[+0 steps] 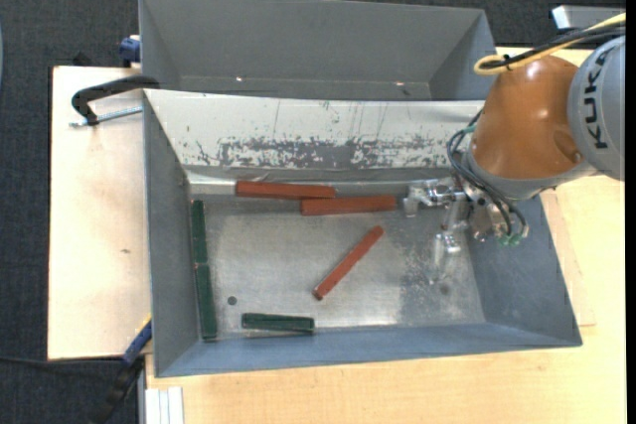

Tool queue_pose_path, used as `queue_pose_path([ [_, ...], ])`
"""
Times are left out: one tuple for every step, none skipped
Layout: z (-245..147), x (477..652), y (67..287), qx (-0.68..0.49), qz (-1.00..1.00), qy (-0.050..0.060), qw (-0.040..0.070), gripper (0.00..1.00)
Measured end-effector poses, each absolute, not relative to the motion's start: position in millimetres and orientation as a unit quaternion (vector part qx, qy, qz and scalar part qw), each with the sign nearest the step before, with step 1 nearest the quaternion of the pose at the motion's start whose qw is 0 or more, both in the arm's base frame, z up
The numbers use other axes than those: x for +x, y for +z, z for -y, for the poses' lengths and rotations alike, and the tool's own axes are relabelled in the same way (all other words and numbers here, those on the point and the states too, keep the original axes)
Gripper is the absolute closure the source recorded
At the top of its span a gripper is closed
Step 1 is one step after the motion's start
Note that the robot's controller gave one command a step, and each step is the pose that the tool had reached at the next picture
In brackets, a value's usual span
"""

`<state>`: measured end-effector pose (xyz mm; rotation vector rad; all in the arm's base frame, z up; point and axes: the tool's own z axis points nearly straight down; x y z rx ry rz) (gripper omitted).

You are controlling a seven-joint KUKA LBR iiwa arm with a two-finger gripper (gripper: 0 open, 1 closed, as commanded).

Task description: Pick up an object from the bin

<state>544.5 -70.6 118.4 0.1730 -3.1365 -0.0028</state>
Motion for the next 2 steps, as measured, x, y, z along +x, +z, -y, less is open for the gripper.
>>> queue_pose_path([
  [53.3, 552.7, 99.3, 0.159, 0.987, -0.001, 0.000, 0.00],
  [23.3, 585.8, 77.8, 0.097, 0.995, 0.000, -0.004, 0.00],
])
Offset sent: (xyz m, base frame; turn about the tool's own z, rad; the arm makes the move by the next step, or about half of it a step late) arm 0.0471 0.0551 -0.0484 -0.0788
